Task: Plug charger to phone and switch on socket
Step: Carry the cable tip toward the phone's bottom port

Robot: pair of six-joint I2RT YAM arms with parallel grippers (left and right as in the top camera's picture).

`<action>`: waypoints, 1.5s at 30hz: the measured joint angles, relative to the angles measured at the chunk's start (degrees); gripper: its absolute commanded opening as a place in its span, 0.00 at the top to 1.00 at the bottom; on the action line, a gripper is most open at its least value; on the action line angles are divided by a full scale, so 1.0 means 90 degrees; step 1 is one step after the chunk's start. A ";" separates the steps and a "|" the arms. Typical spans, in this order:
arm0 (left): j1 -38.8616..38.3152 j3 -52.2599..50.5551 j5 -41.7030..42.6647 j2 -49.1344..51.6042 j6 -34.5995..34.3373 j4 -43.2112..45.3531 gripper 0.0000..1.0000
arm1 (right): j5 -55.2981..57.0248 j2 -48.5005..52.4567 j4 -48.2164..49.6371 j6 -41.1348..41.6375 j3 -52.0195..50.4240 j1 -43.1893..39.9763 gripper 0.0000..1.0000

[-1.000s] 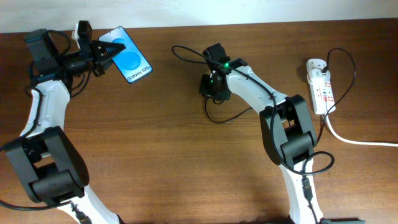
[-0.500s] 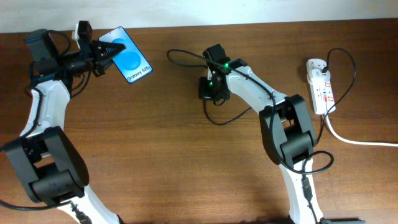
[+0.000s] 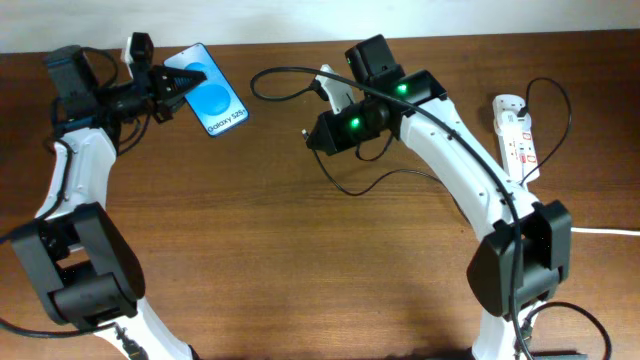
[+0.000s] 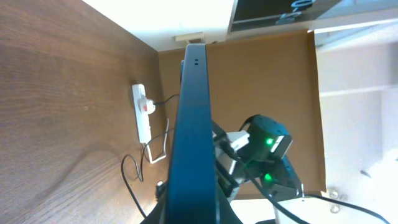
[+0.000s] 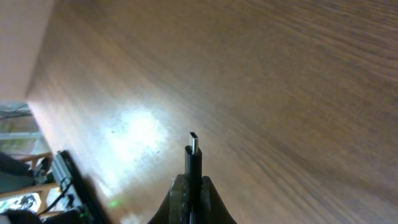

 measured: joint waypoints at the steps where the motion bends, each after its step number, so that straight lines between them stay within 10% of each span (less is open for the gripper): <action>1: -0.0056 0.0000 0.0017 0.0000 0.0032 -0.0002 1.00 | -0.0046 -0.0102 -0.0085 -0.0029 0.0000 0.0000 0.96; 15: -0.0884 0.0000 0.0087 0.0000 0.0454 0.0005 1.00 | -0.0226 -0.2501 -0.0578 -0.0119 -0.1253 -0.0503 0.96; 32: -0.1948 0.0000 0.0056 0.0000 0.0784 -0.0005 1.00 | -0.2572 -0.4471 0.5586 0.2402 -0.7538 -0.1829 0.95; 45: -0.2584 0.0000 -0.0277 0.0000 0.0804 -0.0323 1.00 | -0.2596 -0.4478 0.7956 0.4104 -0.7749 -0.0784 0.96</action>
